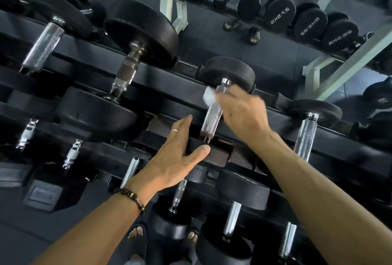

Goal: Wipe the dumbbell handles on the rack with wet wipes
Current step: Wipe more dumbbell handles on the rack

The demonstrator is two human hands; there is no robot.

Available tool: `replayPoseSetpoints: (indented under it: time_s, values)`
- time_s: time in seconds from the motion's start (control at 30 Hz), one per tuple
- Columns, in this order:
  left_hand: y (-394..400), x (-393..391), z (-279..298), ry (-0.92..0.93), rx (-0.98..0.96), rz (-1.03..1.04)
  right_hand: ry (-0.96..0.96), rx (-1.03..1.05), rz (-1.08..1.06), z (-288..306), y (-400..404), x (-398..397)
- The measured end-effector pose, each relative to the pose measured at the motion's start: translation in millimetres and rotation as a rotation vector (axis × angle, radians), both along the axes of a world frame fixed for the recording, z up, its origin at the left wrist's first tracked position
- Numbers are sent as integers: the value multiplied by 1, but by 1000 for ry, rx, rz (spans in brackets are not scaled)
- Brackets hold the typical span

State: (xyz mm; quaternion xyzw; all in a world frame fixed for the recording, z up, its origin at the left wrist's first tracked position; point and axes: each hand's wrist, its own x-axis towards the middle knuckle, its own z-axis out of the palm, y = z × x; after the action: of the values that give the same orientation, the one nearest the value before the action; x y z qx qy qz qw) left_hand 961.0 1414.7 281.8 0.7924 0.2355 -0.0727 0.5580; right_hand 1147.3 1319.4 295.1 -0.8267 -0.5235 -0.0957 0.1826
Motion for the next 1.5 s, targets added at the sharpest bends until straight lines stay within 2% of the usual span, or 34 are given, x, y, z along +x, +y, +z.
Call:
replayPoseSetpoints:
  time_s: [0.07,0.1,0.23,0.3,0.33,0.43,0.53,0.6,0.7,0.87,1.03,1.13,1.3,1.37,1.43,1.5]
  values:
    - [0,0,-1,-5,6,2,-30,67,-226,1,11,4]
    - [1,-1,-2,-4,3,2,-6,64,-265,-3,10,-4]
    - [0,0,1,3,-8,-2,119,55,0,-11,-23,-36]
    - [0,0,2,0,-2,-1,102,52,27,-8,-24,-26]
    - [0,0,2,-2,2,1,89,85,-36,-8,-17,-17]
    - [0,1,-1,-6,46,4,138,216,-408,-8,12,-3]
    - [-1,2,-2,-9,74,-4,253,286,-549,-15,15,-33]
    - [-1,2,-2,-10,84,-9,290,308,-552,-17,4,-50]
    - [0,1,-1,-15,87,-10,498,322,-533,-11,-1,-49]
    - [1,2,0,-17,83,-17,662,402,-664,-5,17,-18]
    - [1,2,-2,-36,75,-6,740,339,-508,-5,-13,-47]
    - [1,2,-2,-41,63,2,858,327,-461,-5,-22,-59]
    - [2,3,-4,-48,107,-9,821,536,-632,-2,13,-32]
    - [3,2,-4,-43,104,-22,886,612,-709,-3,22,-21]
    - [4,1,-4,-36,85,-34,959,573,-693,-4,17,-18]
    - [4,2,-4,-38,67,-35,987,414,-622,-2,2,-30]
